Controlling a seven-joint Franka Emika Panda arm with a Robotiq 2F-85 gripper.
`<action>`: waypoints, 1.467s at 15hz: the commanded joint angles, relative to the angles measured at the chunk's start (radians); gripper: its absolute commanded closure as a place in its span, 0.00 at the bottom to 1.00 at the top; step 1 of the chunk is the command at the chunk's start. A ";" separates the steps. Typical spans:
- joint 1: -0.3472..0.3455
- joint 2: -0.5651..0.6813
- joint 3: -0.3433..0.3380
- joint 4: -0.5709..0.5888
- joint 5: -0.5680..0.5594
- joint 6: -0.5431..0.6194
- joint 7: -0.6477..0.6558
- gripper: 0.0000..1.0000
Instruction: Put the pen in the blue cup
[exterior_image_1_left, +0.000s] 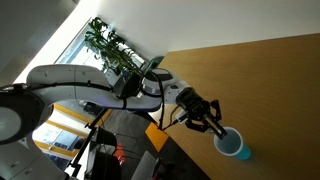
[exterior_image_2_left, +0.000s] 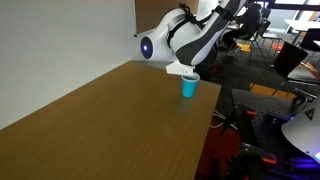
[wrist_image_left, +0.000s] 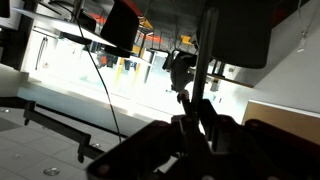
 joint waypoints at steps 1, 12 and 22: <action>-0.011 0.033 0.027 0.026 -0.043 0.010 0.027 0.97; -0.020 0.098 0.051 0.030 -0.069 0.102 0.028 0.97; -0.012 0.049 0.049 0.006 -0.081 0.131 0.032 0.02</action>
